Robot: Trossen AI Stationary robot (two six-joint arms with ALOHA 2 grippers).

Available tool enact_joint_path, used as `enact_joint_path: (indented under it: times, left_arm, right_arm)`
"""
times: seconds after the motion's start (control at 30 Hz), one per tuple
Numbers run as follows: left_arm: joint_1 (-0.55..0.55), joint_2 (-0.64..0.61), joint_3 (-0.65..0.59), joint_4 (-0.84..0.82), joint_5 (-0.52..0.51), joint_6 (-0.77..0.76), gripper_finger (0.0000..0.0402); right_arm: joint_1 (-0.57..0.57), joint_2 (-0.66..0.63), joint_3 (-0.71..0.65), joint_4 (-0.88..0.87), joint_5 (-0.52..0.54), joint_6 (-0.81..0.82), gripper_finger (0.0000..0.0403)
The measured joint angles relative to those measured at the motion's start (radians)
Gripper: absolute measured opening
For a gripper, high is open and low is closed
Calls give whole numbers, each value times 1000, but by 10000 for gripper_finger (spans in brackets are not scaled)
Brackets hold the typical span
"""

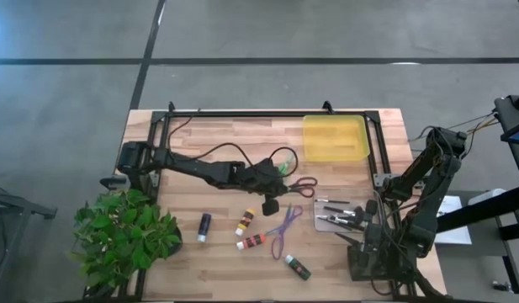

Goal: Pick & Place Paint Supplies
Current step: Put the black scissors into the yellow bin

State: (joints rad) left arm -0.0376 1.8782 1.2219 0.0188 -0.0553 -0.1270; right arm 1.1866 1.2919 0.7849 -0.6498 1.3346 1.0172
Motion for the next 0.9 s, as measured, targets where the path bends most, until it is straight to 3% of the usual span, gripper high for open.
enact_joint_path:
  times: [0.17, 0.33, 0.67, 0.9]
  left_arm:
    - [0, 0, 32, 1, 78, 24, 42]
    - [-5, 0, 50, 0, 161, 26, 42]
    - [-13, 0, 50, -16, 179, 25, 42]
    - [-16, 0, 50, -22, 179, 23, 42]
  right_arm:
    - [-7, 0, -9, 2, 2, -42, 218]
    - [-22, 37, -17, 5, 2, -221, 218]
    - [-129, 144, 29, 5, 1, -472, 218]
    - [-235, 151, 99, 6, -35, -641, 218]
